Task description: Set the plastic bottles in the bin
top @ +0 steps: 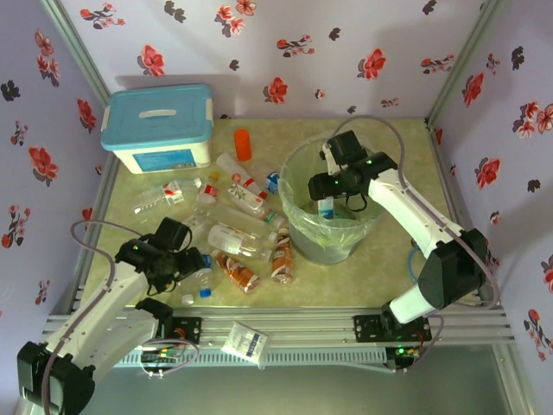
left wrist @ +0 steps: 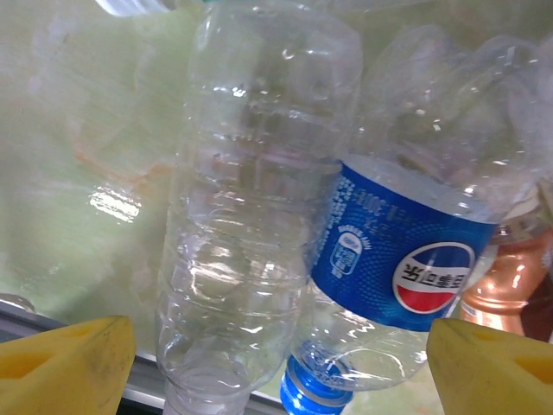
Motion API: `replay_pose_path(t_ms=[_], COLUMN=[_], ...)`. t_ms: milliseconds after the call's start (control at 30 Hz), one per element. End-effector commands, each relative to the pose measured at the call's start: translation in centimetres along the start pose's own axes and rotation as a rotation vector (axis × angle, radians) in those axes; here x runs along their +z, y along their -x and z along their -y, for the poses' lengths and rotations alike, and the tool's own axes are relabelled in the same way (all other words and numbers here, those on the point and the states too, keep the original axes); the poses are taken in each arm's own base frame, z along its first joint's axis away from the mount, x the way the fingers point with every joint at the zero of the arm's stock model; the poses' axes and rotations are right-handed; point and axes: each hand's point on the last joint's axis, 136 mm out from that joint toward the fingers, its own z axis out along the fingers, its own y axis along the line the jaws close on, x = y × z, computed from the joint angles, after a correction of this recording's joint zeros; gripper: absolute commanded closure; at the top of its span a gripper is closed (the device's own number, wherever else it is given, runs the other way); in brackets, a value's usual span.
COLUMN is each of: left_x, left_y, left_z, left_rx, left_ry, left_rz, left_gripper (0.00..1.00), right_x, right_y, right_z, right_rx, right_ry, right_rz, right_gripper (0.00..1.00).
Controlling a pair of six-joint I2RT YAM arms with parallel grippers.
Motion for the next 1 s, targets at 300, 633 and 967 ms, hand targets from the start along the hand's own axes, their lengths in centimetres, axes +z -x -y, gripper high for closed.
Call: replay_pose_path(t_ms=[300,633,967], left_x=[0.7,1.4,2.4], left_y=[-1.2,-1.7,-1.3], left_z=[-1.2,-1.4,-1.4], left_rx=[-0.014,-0.035,-0.048], left_ry=[0.053,0.059,0.054], left_rz=[-0.013,0.010,0.040], left_gripper=[0.12,0.24,0.31], right_x=[-5.9,-8.5,-8.4], right_y=[2.0,3.5,2.7], right_z=[0.4,0.8,1.2], right_rx=[-0.015,-0.002,0.004], right_ry=[-0.029,-0.024,-0.035], right_rz=[0.137,0.221,0.218], right_gripper=[0.26,0.26,0.26])
